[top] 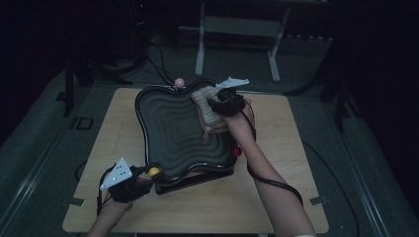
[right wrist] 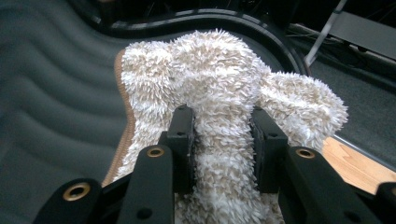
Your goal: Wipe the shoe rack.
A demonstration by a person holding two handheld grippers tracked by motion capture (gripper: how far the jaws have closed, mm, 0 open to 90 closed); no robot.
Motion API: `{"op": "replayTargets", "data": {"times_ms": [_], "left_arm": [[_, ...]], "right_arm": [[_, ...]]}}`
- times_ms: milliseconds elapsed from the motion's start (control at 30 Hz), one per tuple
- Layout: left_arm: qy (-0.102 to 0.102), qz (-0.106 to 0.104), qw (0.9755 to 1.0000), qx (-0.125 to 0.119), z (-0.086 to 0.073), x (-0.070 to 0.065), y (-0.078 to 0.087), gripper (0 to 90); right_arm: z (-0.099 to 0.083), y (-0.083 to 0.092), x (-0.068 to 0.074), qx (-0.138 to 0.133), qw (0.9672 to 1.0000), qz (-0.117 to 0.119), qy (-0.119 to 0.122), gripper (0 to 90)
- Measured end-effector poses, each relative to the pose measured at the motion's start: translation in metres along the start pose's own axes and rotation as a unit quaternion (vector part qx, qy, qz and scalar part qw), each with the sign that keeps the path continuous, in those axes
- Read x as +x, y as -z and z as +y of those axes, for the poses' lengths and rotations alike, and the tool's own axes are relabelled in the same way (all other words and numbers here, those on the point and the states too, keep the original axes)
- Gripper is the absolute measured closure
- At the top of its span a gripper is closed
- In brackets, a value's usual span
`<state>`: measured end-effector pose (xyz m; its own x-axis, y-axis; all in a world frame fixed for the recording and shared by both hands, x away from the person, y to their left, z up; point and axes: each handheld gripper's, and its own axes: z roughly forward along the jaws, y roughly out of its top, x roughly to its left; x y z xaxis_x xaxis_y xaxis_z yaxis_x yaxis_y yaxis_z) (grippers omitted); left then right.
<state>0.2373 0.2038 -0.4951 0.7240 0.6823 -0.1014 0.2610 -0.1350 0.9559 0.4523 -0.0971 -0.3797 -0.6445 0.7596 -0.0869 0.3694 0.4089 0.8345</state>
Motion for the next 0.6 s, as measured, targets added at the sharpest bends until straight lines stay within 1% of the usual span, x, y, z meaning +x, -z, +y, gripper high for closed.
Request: {"op": "replayTargets", "data": {"times_ms": [67,167,300,400,500,567,600], "left_arm": [[0.000,0.001,1.0000,-0.001,0.000,-0.001,0.000,59.1],[0.000,-0.003,1.0000,-0.003,-0.001,-0.003,-0.001,59.1],[-0.004,-0.012,0.9999,-0.001,0.000,-0.009,-0.004,59.0],[-0.006,-0.016,0.9998,-0.004,-0.001,-0.012,-0.006,59.0],[-0.009,-0.021,0.9997,-0.012,-0.002,-0.016,-0.009,59.0],[-0.011,-0.026,0.9995,-0.013,-0.002,-0.018,-0.012,59.0],[-0.011,-0.027,0.9995,-0.012,-0.002,-0.019,-0.013,59.0]], "right_arm": [[-0.002,0.001,0.002,0.002,1.0000,0.001,0.008,66.4],[-0.004,0.002,0.002,0.001,1.0000,0.002,0.009,66.4],[-0.006,0.001,0.003,-0.001,0.9999,0.000,0.010,66.4],[-0.007,0.001,0.003,-0.001,1.0000,0.000,0.007,66.4],[-0.009,0.001,0.004,0.001,1.0000,0.002,0.004,66.3],[-0.010,0.002,0.004,0.004,1.0000,0.005,0.001,66.3],[-0.011,0.003,0.005,0.006,1.0000,0.005,0.004,66.3]]}}
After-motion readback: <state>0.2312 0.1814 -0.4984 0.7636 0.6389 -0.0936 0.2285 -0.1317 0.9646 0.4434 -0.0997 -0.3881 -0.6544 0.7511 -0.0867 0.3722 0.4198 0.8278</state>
